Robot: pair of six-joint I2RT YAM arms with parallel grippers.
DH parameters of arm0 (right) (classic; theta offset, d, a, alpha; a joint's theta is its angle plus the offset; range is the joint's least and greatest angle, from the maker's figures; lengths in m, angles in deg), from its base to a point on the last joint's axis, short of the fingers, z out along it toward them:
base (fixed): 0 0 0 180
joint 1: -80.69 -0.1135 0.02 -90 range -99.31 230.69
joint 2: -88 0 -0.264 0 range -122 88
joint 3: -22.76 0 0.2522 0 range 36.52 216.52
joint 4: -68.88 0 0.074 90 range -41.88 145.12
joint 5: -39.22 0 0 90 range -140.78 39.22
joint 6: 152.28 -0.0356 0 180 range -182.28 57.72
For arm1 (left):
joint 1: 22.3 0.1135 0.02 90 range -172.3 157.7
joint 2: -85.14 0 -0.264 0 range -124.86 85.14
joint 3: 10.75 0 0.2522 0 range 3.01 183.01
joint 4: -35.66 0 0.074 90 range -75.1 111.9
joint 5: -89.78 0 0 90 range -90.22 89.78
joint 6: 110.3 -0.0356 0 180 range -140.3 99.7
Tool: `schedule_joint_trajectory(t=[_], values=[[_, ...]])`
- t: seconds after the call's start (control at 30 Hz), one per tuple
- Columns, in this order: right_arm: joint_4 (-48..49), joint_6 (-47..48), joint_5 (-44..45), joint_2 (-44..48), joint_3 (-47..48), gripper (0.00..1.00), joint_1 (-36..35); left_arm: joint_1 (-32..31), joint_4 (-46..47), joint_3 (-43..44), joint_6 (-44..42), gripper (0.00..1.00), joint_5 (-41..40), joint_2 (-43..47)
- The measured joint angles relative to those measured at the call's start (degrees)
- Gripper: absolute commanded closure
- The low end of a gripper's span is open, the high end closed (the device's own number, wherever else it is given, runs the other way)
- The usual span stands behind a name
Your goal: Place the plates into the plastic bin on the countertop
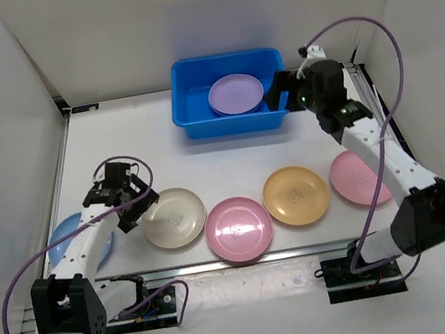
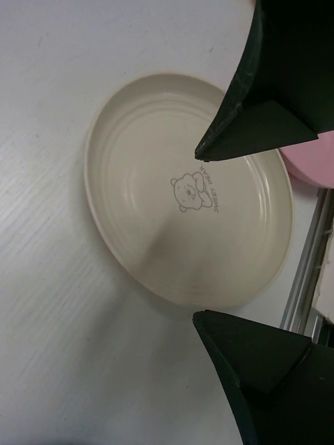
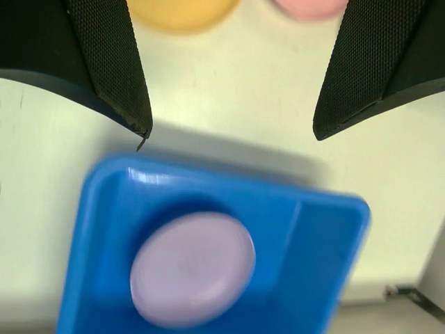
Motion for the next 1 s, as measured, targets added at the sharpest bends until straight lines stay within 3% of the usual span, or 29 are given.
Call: schedule_joint_trajectory(t=[0.17, 0.37, 0.47, 0.5, 0.6, 0.77, 0.9, 1.0], values=[[-3.02, -2.19, 0.85, 7.39, -11.06, 0.01, 0.31, 0.00, 1.25, -5.18, 1.86, 0.01, 0.15, 0.04], [-4.44, -3.30, 1.18, 11.54, -13.94, 0.01, 0.31, 0.00, 2.54, -11.28, 4.33, 0.03, 0.42, -0.13], [-4.46, -3.43, 1.05, 11.87, -13.94, 0.01, 0.31, -0.02, 3.67, -11.89, 5.07, 0.09, 0.42, -0.31], [-4.61, -3.48, 1.01, 11.87, -13.94, 0.01, 0.31, -0.02, 4.35, -12.00, 5.29, 0.19, 0.37, -0.31], [-5.25, -3.61, 1.03, 11.85, -13.94, 0.01, 0.31, -0.02, 6.14, -12.76, 5.66, 0.34, 0.20, -0.33], [-5.75, -3.87, 1.16, 11.17, -13.94, 0.01, 0.31, -0.02, 7.98, -14.32, 5.57, 0.41, -0.13, -1.27], [-5.79, -4.26, 1.18, 10.86, -13.94, 0.01, 0.31, -0.02, 9.07, -14.93, 5.62, 0.54, -0.52, -1.33], [-5.79, -4.57, 1.20, 10.86, -13.92, 0.01, 0.31, -0.02, 9.86, -15.41, 5.84, 0.71, -0.83, -1.18]])
